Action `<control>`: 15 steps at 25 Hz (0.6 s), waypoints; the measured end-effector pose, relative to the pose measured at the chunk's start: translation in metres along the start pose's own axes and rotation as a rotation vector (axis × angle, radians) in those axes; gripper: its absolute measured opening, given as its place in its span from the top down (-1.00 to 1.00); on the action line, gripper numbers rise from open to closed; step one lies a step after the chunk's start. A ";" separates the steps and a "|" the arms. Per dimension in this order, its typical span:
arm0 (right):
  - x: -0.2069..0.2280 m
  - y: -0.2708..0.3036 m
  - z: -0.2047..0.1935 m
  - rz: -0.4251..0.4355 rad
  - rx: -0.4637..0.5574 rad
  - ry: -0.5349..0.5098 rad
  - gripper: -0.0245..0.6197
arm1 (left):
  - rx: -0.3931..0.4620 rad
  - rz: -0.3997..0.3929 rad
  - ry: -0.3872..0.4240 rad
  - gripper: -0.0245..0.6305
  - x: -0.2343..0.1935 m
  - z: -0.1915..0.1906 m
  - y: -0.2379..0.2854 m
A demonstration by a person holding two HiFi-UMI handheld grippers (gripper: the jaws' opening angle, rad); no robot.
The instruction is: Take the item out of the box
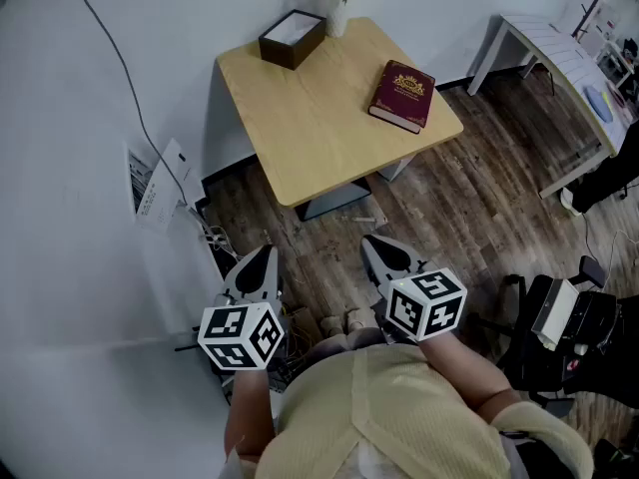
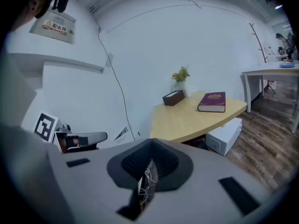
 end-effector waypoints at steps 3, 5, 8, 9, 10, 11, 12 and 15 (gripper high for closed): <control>0.001 0.003 0.000 0.002 -0.001 0.005 0.84 | -0.001 0.002 0.003 0.82 -0.002 0.000 0.002; 0.002 0.004 0.001 0.006 0.008 0.025 0.84 | -0.005 0.004 0.003 0.82 -0.003 0.000 0.002; 0.003 0.006 0.000 0.006 0.012 0.048 0.84 | -0.013 0.001 0.000 0.82 -0.006 -0.003 0.003; 0.003 0.008 -0.001 0.005 0.009 0.050 0.84 | -0.015 0.000 -0.002 0.82 -0.008 -0.004 0.003; 0.003 0.010 -0.002 0.004 0.007 0.051 0.84 | -0.016 -0.002 -0.002 0.82 -0.009 -0.004 0.003; 0.003 0.011 -0.002 0.003 0.004 0.054 0.83 | -0.018 -0.004 -0.002 0.82 -0.010 -0.005 0.003; 0.002 0.011 -0.003 0.003 0.002 0.057 0.83 | -0.021 -0.007 -0.002 0.82 -0.011 -0.006 0.004; 0.001 0.011 -0.006 0.002 -0.006 0.068 0.83 | -0.039 -0.011 -0.005 0.82 -0.013 -0.011 0.004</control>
Point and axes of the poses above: the fingertips, and each gripper's own axes: y forward along the fingers, x to its right, z out of its top, the point moved 5 cm from there along -y, backward along the fingers, and after that the axes turned 15 degrees about y, right-handed, at the moved point
